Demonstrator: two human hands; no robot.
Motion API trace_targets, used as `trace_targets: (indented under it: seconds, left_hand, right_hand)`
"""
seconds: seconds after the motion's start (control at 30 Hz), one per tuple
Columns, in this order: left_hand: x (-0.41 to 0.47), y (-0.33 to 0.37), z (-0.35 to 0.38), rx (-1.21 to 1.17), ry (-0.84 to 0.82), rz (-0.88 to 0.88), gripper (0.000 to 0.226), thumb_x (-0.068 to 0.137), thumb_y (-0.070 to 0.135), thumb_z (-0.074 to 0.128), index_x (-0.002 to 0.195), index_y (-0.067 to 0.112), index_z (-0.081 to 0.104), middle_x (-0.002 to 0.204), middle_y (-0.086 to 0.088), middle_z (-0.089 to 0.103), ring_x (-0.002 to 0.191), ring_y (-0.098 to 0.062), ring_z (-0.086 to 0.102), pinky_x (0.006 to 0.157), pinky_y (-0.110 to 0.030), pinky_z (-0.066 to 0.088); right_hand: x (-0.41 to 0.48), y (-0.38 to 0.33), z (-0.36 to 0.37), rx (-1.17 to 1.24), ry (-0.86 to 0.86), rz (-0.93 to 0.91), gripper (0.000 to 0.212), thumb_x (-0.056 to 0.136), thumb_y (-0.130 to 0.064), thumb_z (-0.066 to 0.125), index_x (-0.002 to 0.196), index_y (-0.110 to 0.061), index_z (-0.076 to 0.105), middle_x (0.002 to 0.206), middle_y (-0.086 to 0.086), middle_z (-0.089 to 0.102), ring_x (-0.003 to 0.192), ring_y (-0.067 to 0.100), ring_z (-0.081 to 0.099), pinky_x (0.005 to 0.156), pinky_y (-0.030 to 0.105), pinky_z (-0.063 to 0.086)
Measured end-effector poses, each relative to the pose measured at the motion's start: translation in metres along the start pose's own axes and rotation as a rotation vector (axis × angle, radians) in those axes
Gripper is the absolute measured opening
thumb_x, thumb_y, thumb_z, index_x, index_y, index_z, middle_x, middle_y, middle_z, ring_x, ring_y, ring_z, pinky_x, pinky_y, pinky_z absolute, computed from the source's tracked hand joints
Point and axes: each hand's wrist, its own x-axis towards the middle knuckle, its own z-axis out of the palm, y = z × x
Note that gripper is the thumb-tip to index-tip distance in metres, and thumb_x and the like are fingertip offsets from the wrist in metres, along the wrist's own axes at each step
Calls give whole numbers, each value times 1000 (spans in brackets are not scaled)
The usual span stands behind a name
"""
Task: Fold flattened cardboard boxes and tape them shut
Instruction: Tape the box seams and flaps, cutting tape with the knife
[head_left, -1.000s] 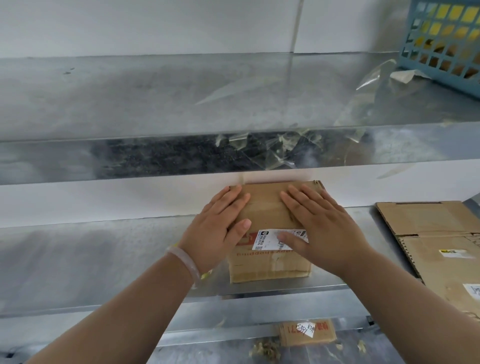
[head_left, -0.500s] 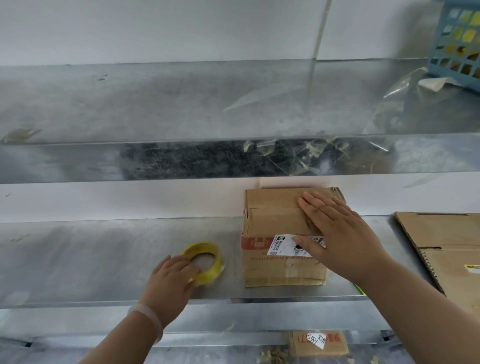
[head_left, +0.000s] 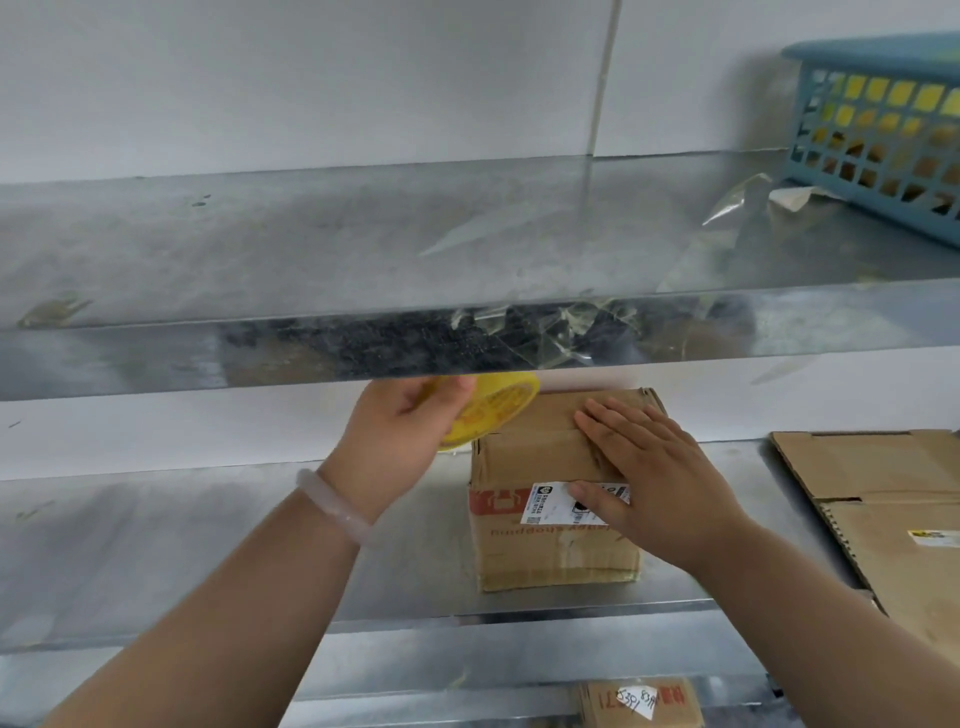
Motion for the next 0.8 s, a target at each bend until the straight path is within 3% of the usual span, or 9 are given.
trace_targets:
  seconds: [0.07, 0.13, 0.23, 0.3, 0.37, 0.43, 0.53, 0.7, 0.8]
  left_hand:
    - [12, 17, 14, 27, -63, -122, 39, 90, 40, 58, 69, 9, 66, 62, -2, 63, 62, -15, 58, 65, -29, 44]
    - [20, 27, 26, 180, -198, -193, 35, 90, 50, 52, 72, 23, 66, 71, 5, 67, 73, -10, 60, 70, -27, 44]
    - [29, 32, 37, 427, -351, -283, 57, 88, 69, 37, 121, 31, 62, 115, 0, 65, 107, -17, 57, 86, -26, 40]
    - [34, 33, 39, 481, -377, -296, 64, 84, 74, 35, 132, 35, 54, 128, 0, 61, 117, -19, 55, 95, -28, 40]
    - [37, 35, 41, 501, -413, -282, 66, 81, 77, 35, 133, 40, 52, 129, 2, 61, 116, -19, 56, 103, -34, 40]
    - [39, 37, 46, 521, -450, -250, 62, 82, 75, 37, 132, 42, 52, 127, 5, 61, 114, -18, 57, 104, -38, 41]
    - [41, 39, 53, 603, -493, -156, 48, 86, 71, 38, 126, 49, 52, 122, 9, 63, 112, -15, 57, 101, -37, 43]
    - [44, 43, 58, 668, -529, -114, 43, 87, 71, 37, 121, 50, 51, 121, 10, 63, 109, -14, 58, 99, -37, 45]
    - [44, 47, 64, 725, -544, -87, 40, 89, 67, 38, 121, 47, 51, 117, 9, 63, 104, -14, 59, 93, -35, 46]
  right_hand:
    - [-1, 0, 1, 8, 17, -13, 79, 89, -74, 29, 143, -19, 50, 149, -2, 48, 141, 14, 39, 116, 44, 33]
    - [-1, 0, 3, 16, 23, -14, 76, 89, -69, 34, 143, -18, 50, 149, -2, 47, 141, 14, 38, 116, 45, 33]
    - [-1, 1, 1, 51, 14, -12, 74, 90, -66, 33, 144, -18, 50, 150, -1, 46, 142, 15, 37, 116, 45, 31]
    - [-2, 2, -1, 105, 6, -10, 73, 91, -64, 29, 145, -19, 49, 152, -3, 43, 144, 13, 33, 118, 43, 26]
    - [-2, 0, -6, 264, 17, 26, 69, 92, -60, 26, 143, -21, 52, 150, -5, 46, 143, 10, 33, 119, 39, 23]
    - [-1, -4, -19, 625, 50, 177, 55, 96, -55, 33, 131, -25, 63, 137, -9, 59, 132, 5, 45, 114, 32, 30]
    - [5, -9, -42, 1133, 65, 483, 30, 98, -48, 50, 98, -31, 75, 99, -14, 72, 99, 2, 62, 84, 21, 44]
    - [13, -4, -50, 1116, 112, 596, 18, 88, -41, 69, 85, -24, 76, 82, -11, 74, 80, 2, 67, 72, 18, 48]
    - [15, -2, -51, 1074, 94, 633, 12, 86, -34, 72, 81, -24, 70, 78, -13, 69, 73, 1, 61, 60, 13, 40]
